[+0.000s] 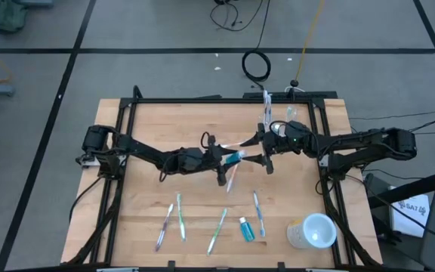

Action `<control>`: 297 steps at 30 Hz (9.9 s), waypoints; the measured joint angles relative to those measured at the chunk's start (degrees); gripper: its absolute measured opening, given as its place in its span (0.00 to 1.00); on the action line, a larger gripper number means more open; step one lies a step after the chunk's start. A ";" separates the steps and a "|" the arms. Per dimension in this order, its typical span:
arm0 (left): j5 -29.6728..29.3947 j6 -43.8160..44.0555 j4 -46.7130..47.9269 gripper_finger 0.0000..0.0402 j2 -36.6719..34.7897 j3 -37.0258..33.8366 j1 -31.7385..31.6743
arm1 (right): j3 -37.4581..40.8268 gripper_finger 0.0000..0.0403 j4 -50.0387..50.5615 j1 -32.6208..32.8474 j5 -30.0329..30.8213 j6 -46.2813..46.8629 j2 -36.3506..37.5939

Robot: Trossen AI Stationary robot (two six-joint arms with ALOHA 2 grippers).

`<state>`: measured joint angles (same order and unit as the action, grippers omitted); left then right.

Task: Pick & Place toothbrushing station
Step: Put the top blue mouthwash into the transparent organizer, then put the top orange toothbrush into the transparent organizer

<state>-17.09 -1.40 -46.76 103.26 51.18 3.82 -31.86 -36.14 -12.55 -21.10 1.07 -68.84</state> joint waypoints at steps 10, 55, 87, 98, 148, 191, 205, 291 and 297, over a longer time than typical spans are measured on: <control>0.01 -1.69 -2.88 0.43 0.00 0.00 -0.07 | 0.00 0.51 -1.81 -0.20 0.18 -0.16 0.00; -2.22 -2.59 1.64 0.63 0.00 0.02 -1.34 | 0.00 0.24 1.96 -2.43 0.21 1.44 0.02; -5.25 4.57 13.20 0.66 0.00 0.02 -5.34 | -8.16 0.23 43.87 -11.20 37.40 -0.78 15.33; -2.14 7.09 13.70 0.66 0.00 0.02 -6.82 | -24.65 0.22 62.53 -13.29 39.47 1.69 1.14; 4.56 10.95 15.30 0.66 0.00 0.02 -6.80 | -14.23 0.24 61.80 -18.58 37.47 16.81 2.38; 4.57 11.23 15.76 0.66 0.00 0.00 -6.74 | -8.94 0.42 44.12 3.80 25.43 9.92 6.38; 4.56 11.15 17.15 0.66 0.02 0.00 -6.74 | -8.94 0.42 44.85 16.16 25.21 11.89 -4.27; 9.96 12.42 68.40 0.02 11.66 22.39 -16.68 | -8.94 0.42 46.26 15.77 28.72 4.09 -1.86; 5.94 12.44 71.28 0.07 2.88 22.49 -15.03 | -8.94 0.42 31.85 13.78 28.67 4.53 -1.88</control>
<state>-11.15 11.04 24.52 106.14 73.67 -11.21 -40.80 -4.29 1.23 7.57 5.59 -70.72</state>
